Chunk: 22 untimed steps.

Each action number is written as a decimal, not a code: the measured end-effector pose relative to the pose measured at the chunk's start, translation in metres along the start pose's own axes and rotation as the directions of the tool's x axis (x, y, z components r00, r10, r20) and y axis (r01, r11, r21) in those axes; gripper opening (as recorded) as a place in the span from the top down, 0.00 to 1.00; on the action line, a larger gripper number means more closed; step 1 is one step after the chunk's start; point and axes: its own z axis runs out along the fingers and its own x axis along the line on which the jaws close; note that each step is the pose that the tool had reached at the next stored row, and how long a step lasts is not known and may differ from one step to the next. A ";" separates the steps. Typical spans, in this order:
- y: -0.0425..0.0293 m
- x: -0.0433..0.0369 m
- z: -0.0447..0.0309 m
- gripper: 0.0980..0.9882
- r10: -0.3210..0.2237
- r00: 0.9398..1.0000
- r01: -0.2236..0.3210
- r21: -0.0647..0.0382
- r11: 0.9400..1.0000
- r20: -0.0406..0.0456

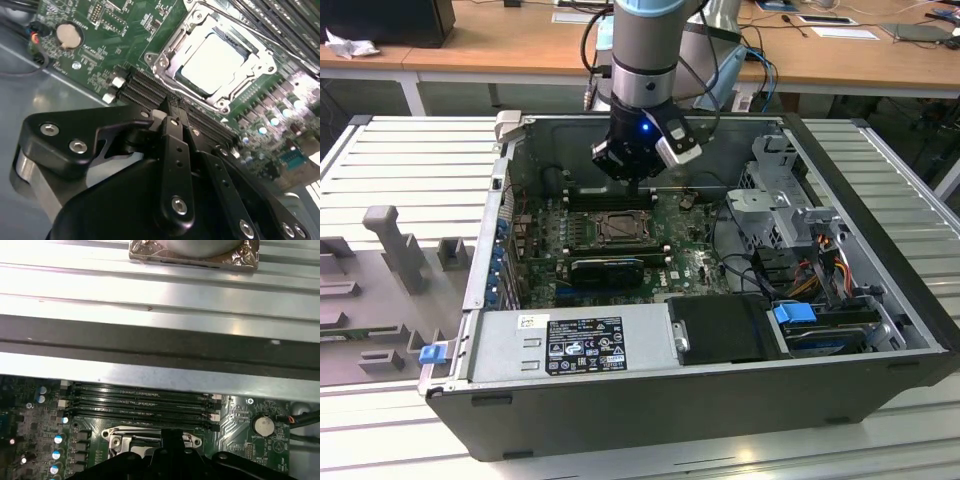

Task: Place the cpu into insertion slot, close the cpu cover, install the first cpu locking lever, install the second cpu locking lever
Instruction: 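Install the second cpu locking lever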

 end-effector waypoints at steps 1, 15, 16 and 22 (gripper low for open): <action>-0.0001 0.0000 -0.0013 0.99 0.000 1.000 0.000 0.000 1.000 0.000; -0.0360 0.0030 -0.0019 0.99 0.001 1.000 -0.001 0.000 1.000 -0.002; -0.0385 0.0032 -0.0013 0.99 0.001 1.000 -0.001 0.000 1.000 -0.003; -0.0568 0.0048 -0.0003 0.99 0.001 1.000 -0.001 -0.001 1.000 -0.004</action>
